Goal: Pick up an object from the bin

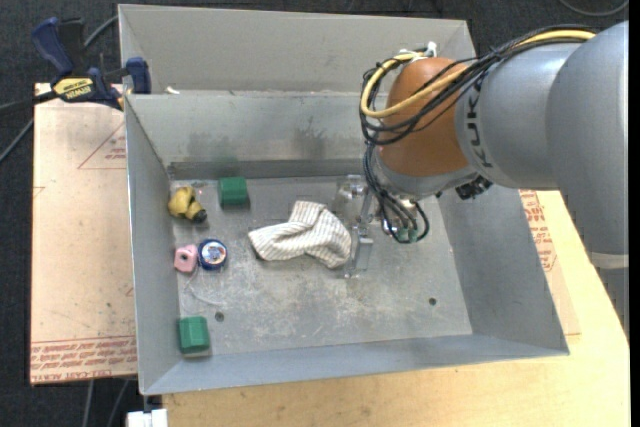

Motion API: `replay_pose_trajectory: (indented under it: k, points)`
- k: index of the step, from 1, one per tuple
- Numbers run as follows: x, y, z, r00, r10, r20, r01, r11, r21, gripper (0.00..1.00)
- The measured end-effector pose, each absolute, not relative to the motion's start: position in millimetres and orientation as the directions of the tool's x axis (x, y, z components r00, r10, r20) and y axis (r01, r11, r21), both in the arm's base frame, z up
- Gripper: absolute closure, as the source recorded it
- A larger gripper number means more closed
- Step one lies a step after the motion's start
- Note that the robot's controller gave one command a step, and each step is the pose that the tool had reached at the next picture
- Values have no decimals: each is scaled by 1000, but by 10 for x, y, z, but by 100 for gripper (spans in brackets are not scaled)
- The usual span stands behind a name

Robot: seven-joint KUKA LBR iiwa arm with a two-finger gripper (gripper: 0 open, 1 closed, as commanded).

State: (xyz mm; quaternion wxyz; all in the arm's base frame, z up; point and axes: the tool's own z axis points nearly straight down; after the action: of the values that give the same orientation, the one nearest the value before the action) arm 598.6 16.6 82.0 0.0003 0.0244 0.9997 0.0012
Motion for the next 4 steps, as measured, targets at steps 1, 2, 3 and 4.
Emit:
replay_pose_trajectory:
  k: [1,2,3,4]
  points:
    - [5983,896,966,-982,-187,-7,-187,982,2,0]
    - [5960,783,710,-994,-111,-6,-111,994,4,100]
    - [5960,784,710,-994,-112,-6,-112,994,4,100]
    - [5862,769,1715,-992,-125,-9,-125,992,4,100]
